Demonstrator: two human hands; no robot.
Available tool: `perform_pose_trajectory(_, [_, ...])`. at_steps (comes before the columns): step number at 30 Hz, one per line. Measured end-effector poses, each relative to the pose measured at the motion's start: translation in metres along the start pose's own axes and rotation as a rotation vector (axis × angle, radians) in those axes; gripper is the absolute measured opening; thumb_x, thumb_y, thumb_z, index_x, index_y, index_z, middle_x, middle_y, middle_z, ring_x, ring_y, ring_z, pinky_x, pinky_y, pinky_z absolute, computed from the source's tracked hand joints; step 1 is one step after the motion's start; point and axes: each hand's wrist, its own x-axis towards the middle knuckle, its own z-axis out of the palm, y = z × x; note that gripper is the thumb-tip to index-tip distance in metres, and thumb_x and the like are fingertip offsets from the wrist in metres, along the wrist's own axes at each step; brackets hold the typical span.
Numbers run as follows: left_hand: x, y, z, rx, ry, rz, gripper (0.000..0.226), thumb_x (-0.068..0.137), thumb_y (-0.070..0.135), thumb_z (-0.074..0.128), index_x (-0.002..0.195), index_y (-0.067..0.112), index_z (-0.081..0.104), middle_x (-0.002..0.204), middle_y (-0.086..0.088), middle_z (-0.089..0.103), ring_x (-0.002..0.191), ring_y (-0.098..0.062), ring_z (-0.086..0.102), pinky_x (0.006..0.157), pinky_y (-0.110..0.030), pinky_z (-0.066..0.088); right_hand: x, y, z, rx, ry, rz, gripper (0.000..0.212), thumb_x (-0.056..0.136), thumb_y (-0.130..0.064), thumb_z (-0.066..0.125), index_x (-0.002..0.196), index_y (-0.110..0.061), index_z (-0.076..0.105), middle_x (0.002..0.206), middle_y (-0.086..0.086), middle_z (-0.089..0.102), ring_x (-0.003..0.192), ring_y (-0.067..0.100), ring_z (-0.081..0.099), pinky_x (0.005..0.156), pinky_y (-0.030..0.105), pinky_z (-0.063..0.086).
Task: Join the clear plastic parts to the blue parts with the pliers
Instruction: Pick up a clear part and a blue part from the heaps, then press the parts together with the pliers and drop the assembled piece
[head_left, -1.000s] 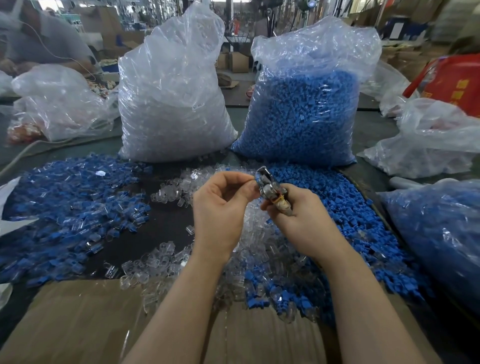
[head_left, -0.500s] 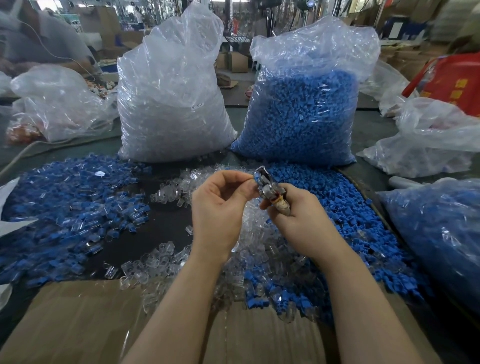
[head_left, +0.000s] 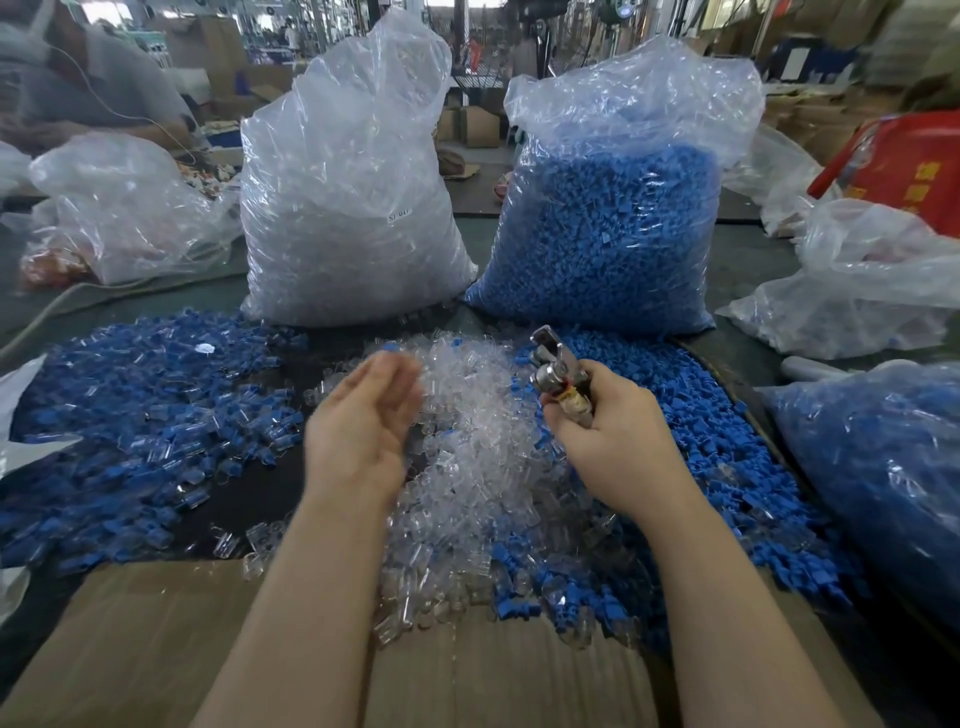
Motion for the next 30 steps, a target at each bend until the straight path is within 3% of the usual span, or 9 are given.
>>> perform_pose_trajectory(4, [0.017, 0.027, -0.031, -0.407, 0.237, -0.027, 0.006, 0.091, 0.008, 0.063, 0.096, 0.004, 0.064, 0.072, -0.006, 0.074, 0.067, -0.009, 0.074, 0.062, -0.018, 0.057, 0.0, 0.003, -0.001, -0.046, 0.022, 0.008, 0.007, 0.092, -0.027, 0.06, 0.086, -0.026, 0.057, 0.064, -0.005, 0.059, 0.059, 0.012, 0.053, 0.056, 0.037, 0.043])
perform_pose_trajectory(8, [0.025, 0.044, -0.057, -0.736, 0.334, -0.008, 0.012, 0.097, 0.006, 0.055, 0.1, -0.002, 0.063, 0.071, -0.01, 0.073, 0.063, -0.014, 0.073, 0.052, -0.021, 0.056, 0.0, 0.006, 0.001, -0.116, 0.011, 0.011, 0.015, 0.091, -0.028, 0.06, 0.078, -0.024, 0.052, 0.059, -0.006, 0.055, 0.056, 0.01, 0.05, 0.05, 0.031, 0.033])
perform_pose_trajectory(14, [0.03, 0.049, -0.064, -0.869, 0.349, 0.062, 0.014, 0.099, 0.009, 0.054, 0.101, -0.001, 0.064, 0.079, -0.012, 0.073, 0.07, -0.017, 0.074, 0.058, -0.025, 0.059, 0.001, 0.006, 0.001, -0.155, -0.004, 0.024, 0.01, 0.091, -0.029, 0.06, 0.084, -0.024, 0.055, 0.064, -0.007, 0.057, 0.06, 0.01, 0.051, 0.051, 0.03, 0.033])
perform_pose_trajectory(18, [0.024, 0.042, -0.044, -0.574, 0.225, -0.005, 0.017, 0.094, 0.021, 0.063, 0.104, 0.008, 0.062, 0.094, -0.004, 0.069, 0.07, -0.01, 0.071, 0.059, -0.019, 0.057, 0.001, 0.004, 0.001, -0.183, 0.007, 0.014, 0.018, 0.09, -0.029, 0.06, 0.077, -0.026, 0.048, 0.063, -0.006, 0.055, 0.059, 0.01, 0.05, 0.05, 0.031, 0.03])
perform_pose_trajectory(22, [-0.001, 0.028, -0.006, 0.25, -0.157, -0.075, 0.029, 0.072, 0.036, 0.074, 0.091, 0.015, 0.069, 0.078, 0.006, 0.069, 0.063, -0.003, 0.064, 0.056, -0.016, 0.053, 0.001, 0.001, 0.004, -0.27, -0.009, -0.002, 0.025, 0.088, -0.028, 0.059, 0.073, -0.028, 0.039, 0.065, -0.008, 0.053, 0.059, 0.011, 0.047, 0.048, 0.031, 0.029])
perform_pose_trajectory(25, [-0.024, 0.007, 0.022, 0.696, -0.394, -0.045, 0.046, 0.065, 0.048, 0.075, 0.099, 0.017, 0.069, 0.08, 0.01, 0.072, 0.07, -0.005, 0.067, 0.06, -0.018, 0.052, 0.002, -0.002, 0.005, -0.342, -0.021, -0.043, 0.025, 0.086, -0.026, 0.058, 0.075, -0.028, 0.036, 0.064, -0.01, 0.047, 0.057, 0.012, 0.043, 0.047, 0.029, 0.025])
perform_pose_trajectory(27, [-0.033, -0.008, 0.033, 0.799, -0.473, -0.038, 0.049, 0.069, 0.046, 0.078, 0.107, 0.017, 0.065, 0.086, 0.007, 0.073, 0.07, -0.005, 0.068, 0.063, -0.019, 0.054, 0.001, -0.005, 0.005, -0.374, -0.016, -0.095, 0.019, 0.085, -0.024, 0.059, 0.083, -0.027, 0.04, 0.063, -0.012, 0.043, 0.055, 0.011, 0.039, 0.047, 0.026, 0.024])
perform_pose_trajectory(30, [-0.036, -0.019, 0.037, 0.76, -0.43, 0.001, 0.04, 0.079, 0.019, 0.081, 0.113, 0.011, 0.061, 0.085, -0.002, 0.074, 0.066, -0.008, 0.07, 0.063, -0.021, 0.058, -0.001, -0.008, 0.004, -0.39, 0.011, -0.147, 0.019, 0.082, -0.018, 0.059, 0.083, -0.024, 0.041, 0.064, -0.011, 0.042, 0.056, 0.017, 0.04, 0.046, 0.027, 0.025])
